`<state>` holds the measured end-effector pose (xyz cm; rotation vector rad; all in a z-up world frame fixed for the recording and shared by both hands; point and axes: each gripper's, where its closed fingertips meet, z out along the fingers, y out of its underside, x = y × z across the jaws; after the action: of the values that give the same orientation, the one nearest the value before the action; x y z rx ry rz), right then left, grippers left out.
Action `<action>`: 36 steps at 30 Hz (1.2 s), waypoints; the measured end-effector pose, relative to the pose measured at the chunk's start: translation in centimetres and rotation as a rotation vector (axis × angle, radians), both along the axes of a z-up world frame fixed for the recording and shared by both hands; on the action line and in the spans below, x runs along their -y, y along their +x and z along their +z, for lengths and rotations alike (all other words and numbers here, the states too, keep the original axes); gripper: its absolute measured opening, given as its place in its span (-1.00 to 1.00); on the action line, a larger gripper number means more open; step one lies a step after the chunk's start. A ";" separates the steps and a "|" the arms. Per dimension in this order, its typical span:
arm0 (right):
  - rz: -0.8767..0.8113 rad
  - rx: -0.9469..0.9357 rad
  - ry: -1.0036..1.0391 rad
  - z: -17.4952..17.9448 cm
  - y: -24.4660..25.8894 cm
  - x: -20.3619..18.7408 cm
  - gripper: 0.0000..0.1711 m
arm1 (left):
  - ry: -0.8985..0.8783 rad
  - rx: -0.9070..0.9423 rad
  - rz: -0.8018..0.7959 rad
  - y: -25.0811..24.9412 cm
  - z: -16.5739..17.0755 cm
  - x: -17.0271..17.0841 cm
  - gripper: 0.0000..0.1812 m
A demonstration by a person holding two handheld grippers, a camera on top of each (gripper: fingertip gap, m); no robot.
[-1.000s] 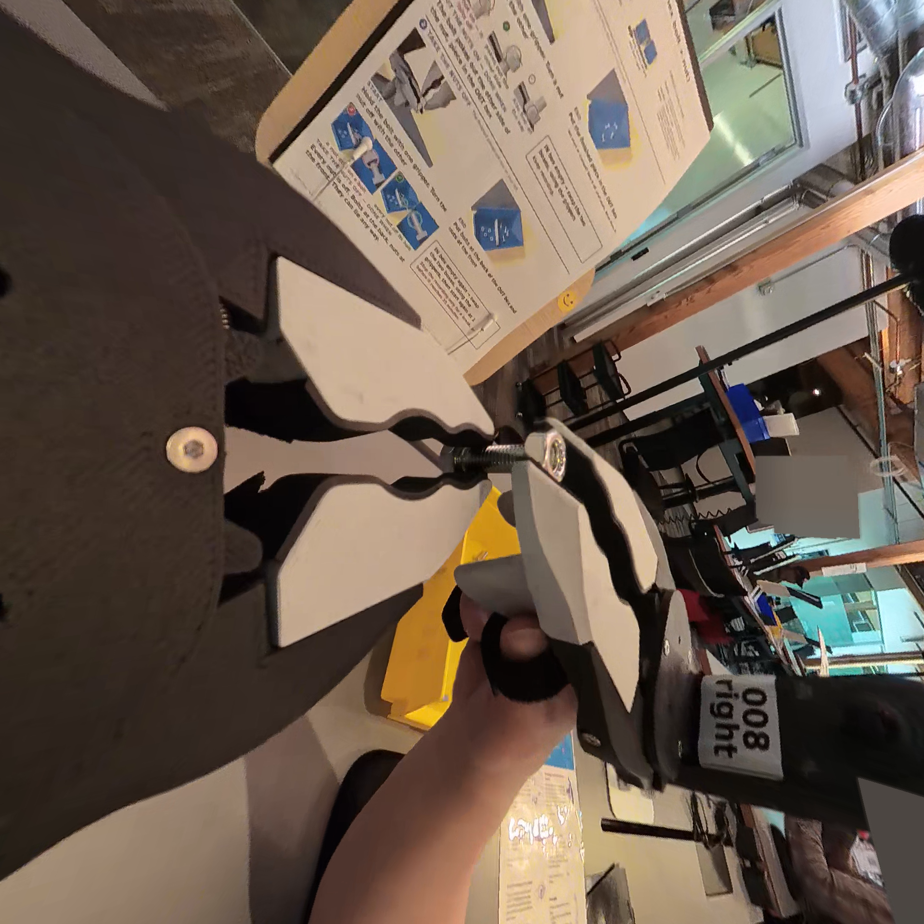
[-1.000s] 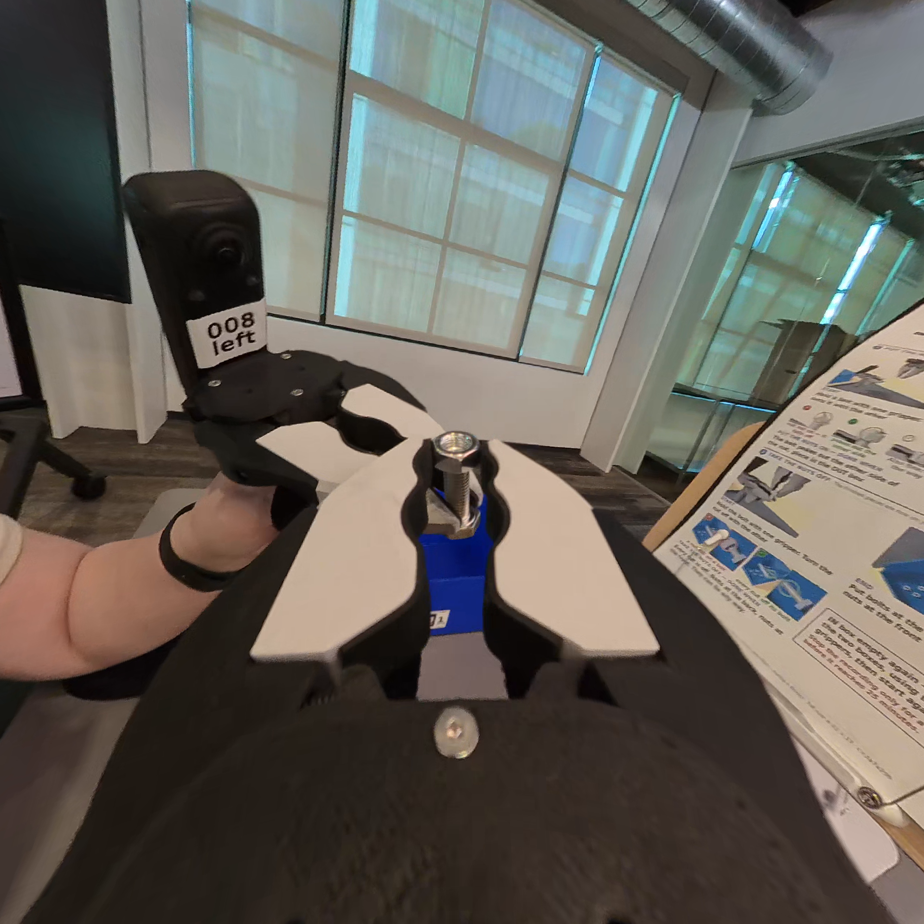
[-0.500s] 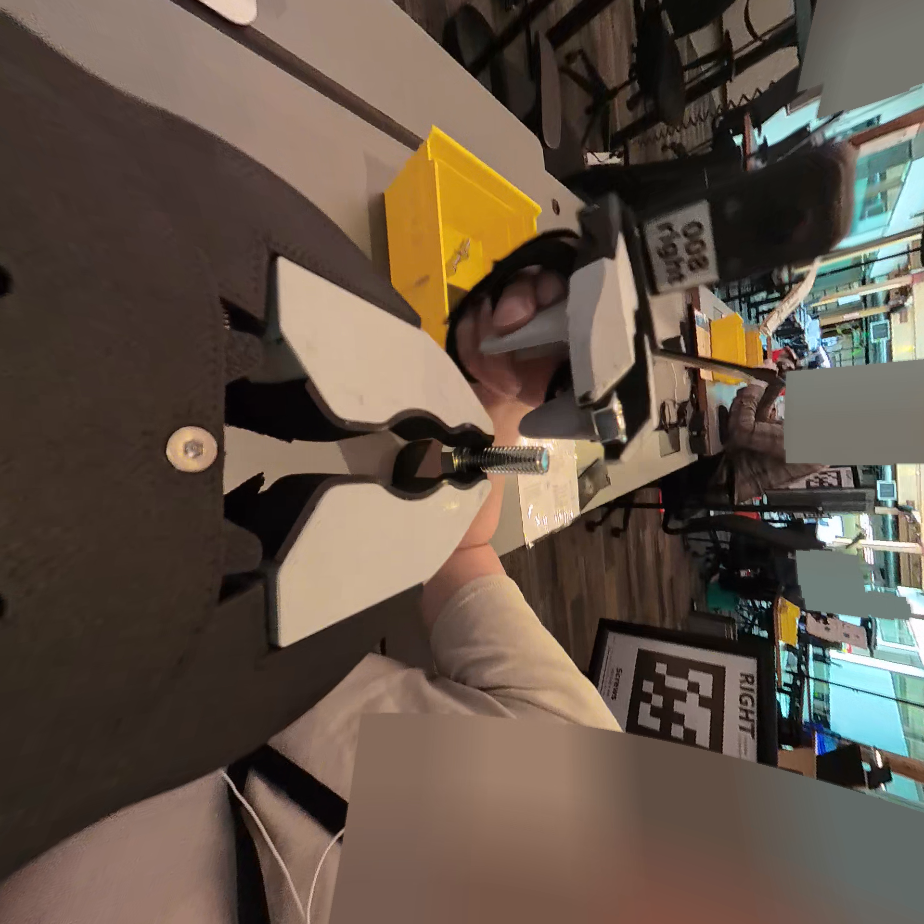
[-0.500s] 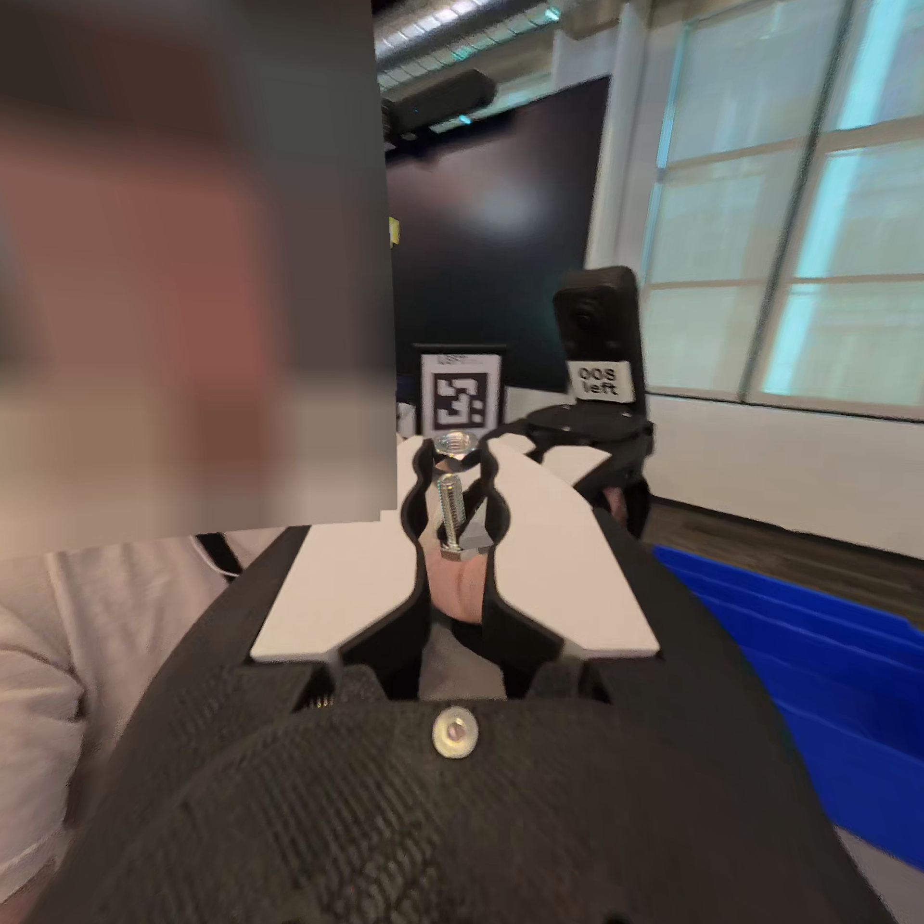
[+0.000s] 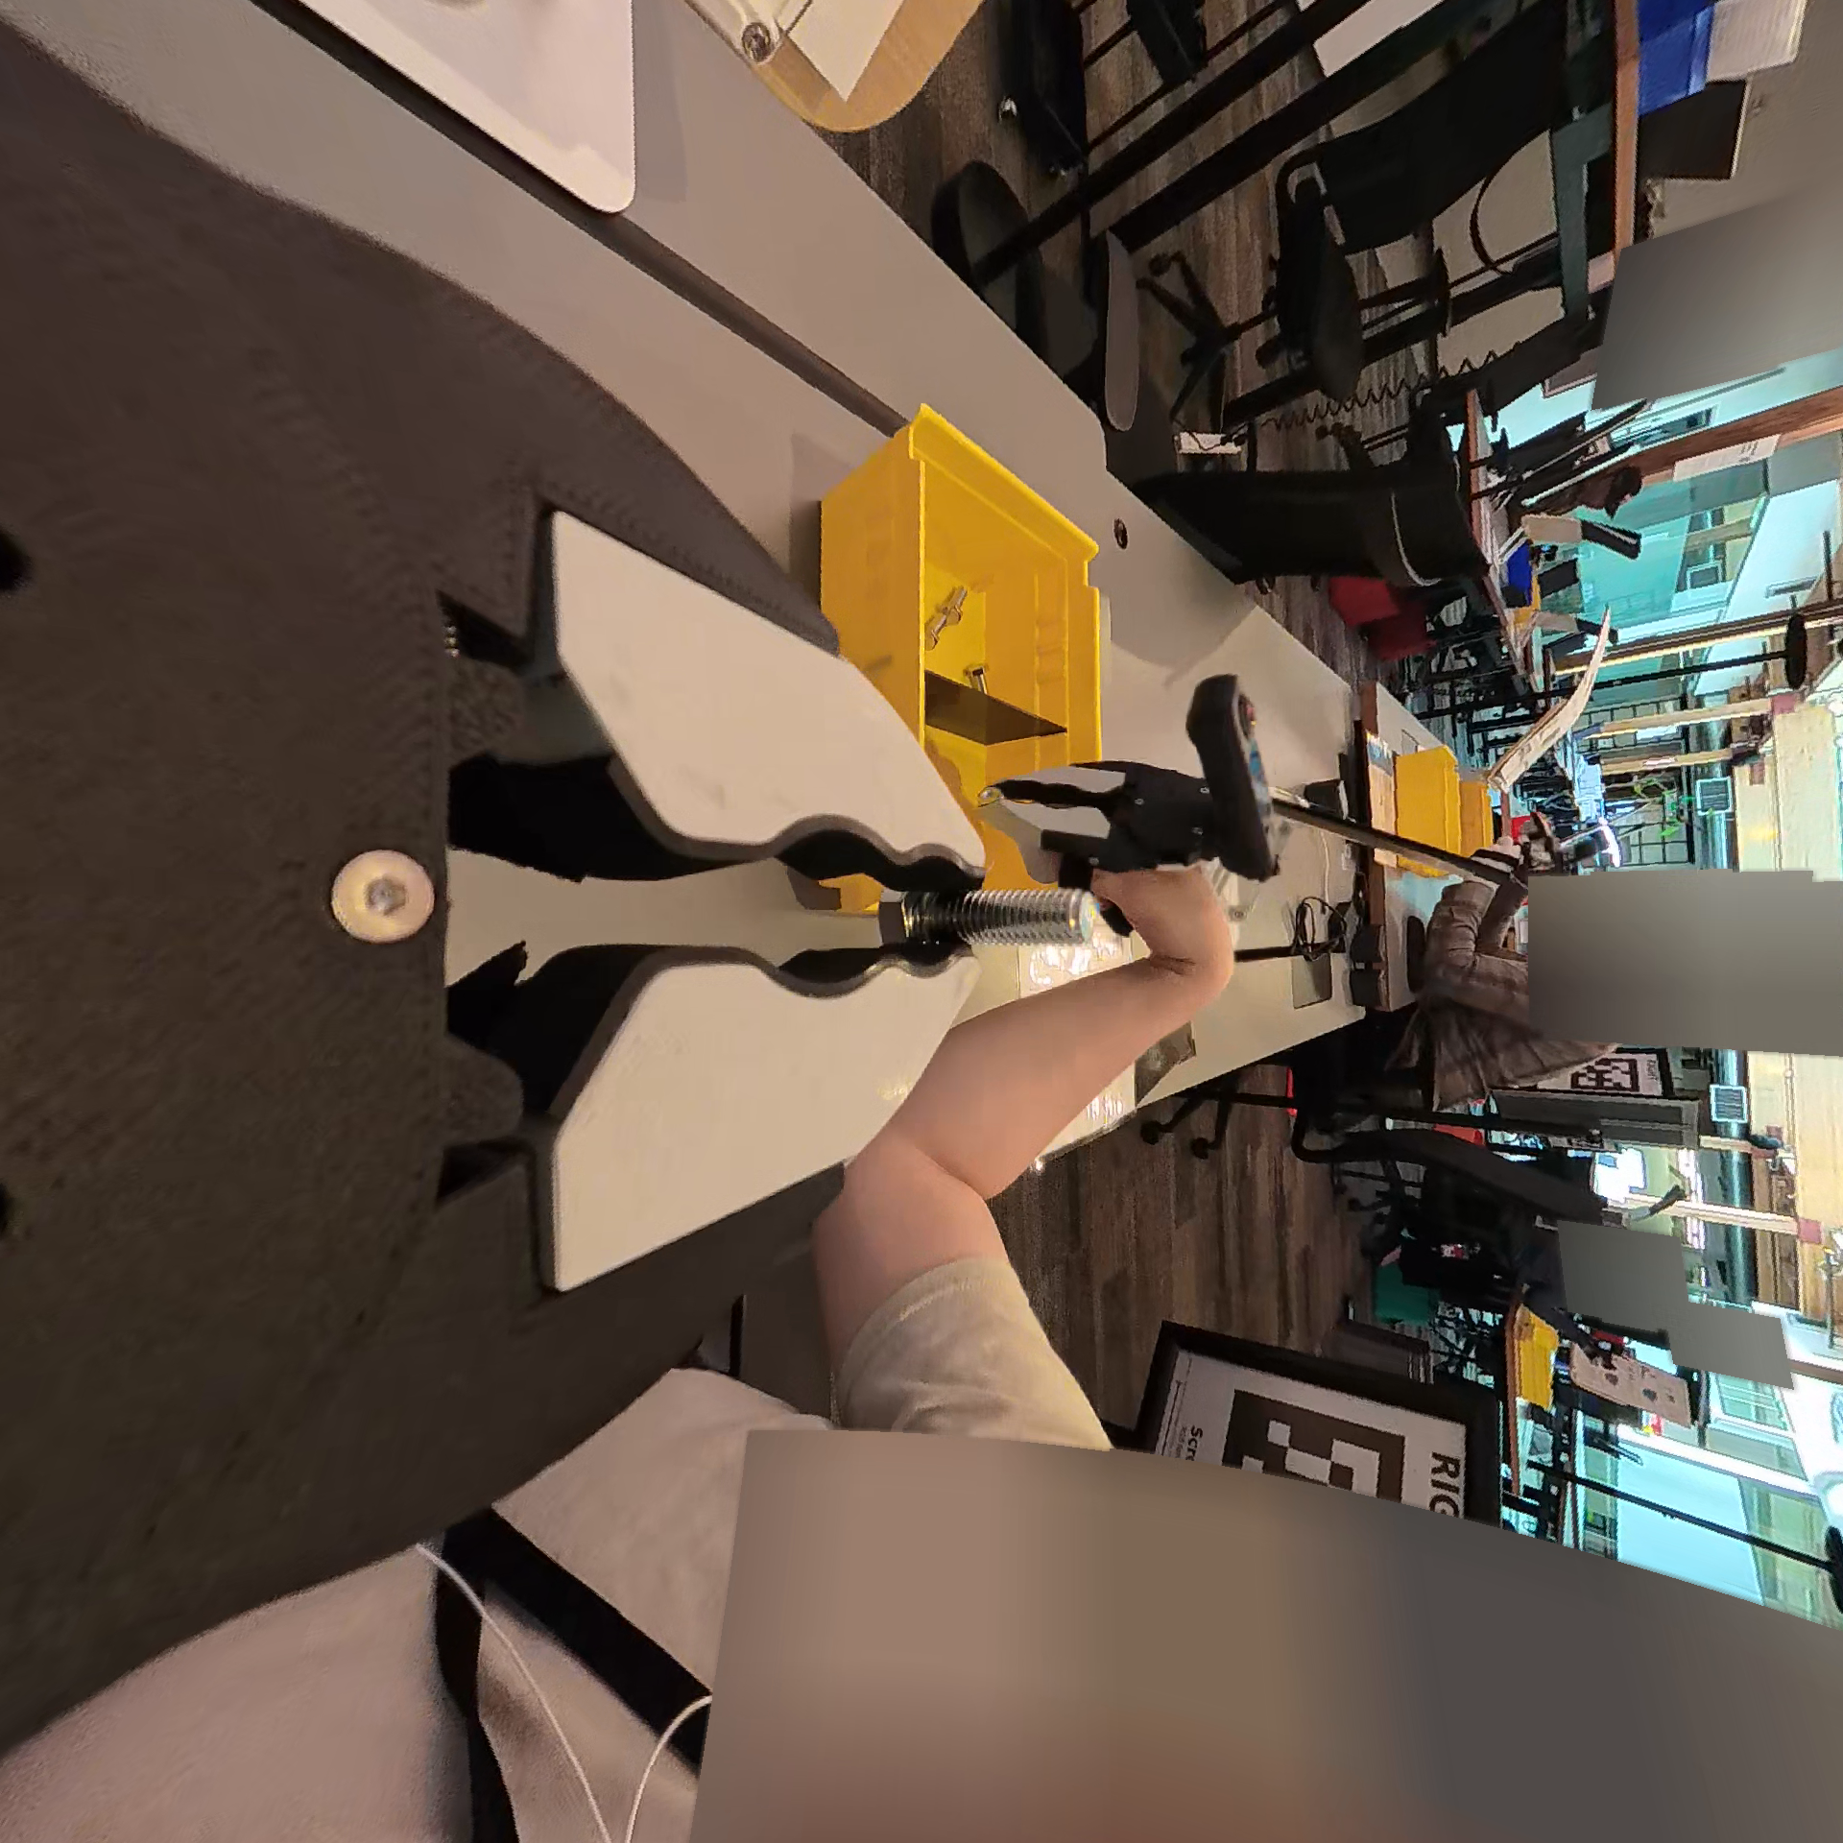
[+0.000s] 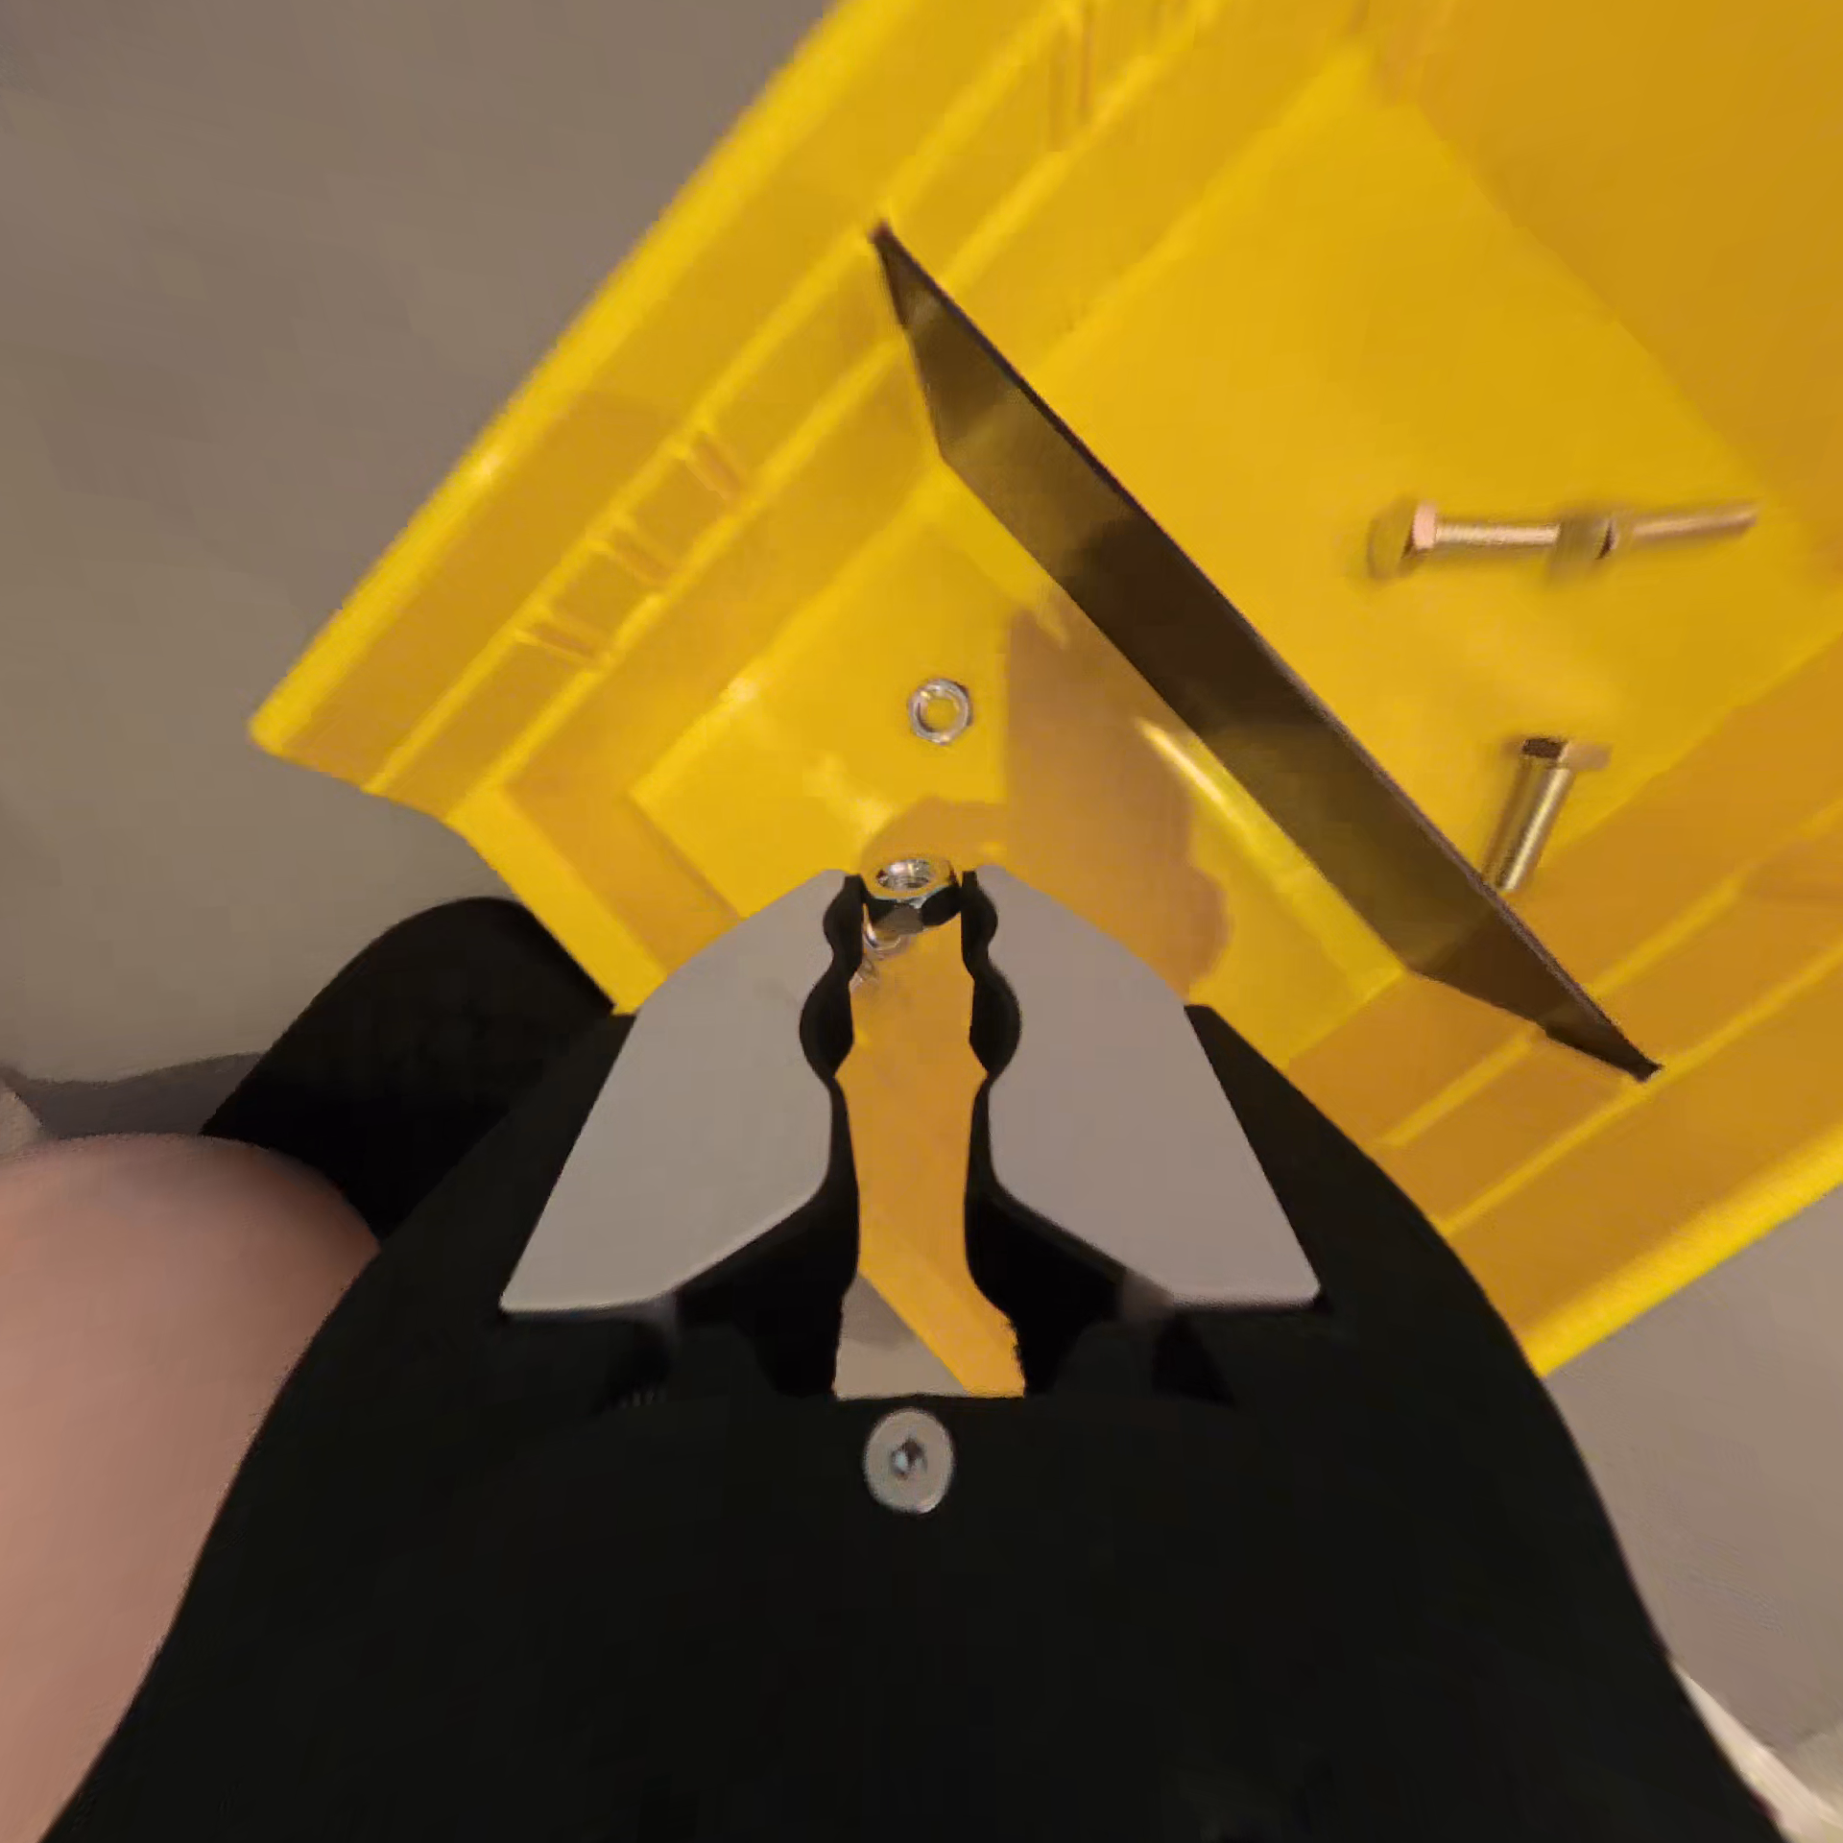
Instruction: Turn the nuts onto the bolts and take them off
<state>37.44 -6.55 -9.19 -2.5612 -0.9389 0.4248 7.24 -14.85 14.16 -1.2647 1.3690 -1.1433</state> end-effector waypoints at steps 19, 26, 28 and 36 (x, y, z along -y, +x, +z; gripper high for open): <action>0.310 -0.615 0.802 22.1 -14.9 -1.0 -0.51 | -0.101 -0.068 0.107 2.7 -3.8 -3.8 -0.90; 0.576 -1.024 0.517 24.5 -27.5 2.9 -0.53 | -0.150 -0.017 0.149 2.5 -3.6 -5.0 -0.90; 0.544 -1.014 0.503 23.7 -28.4 1.9 -0.54 | -0.160 0.008 0.151 2.2 -3.1 -5.1 -0.90; 0.655 -1.016 0.428 22.3 -30.1 2.7 -0.88 | -0.177 0.047 0.119 1.9 -2.4 -5.0 -0.90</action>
<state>7.39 -9.24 13.12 -1.2848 -1.2047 1.3476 9.14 -9.84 11.71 -1.4165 1.1613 -1.2241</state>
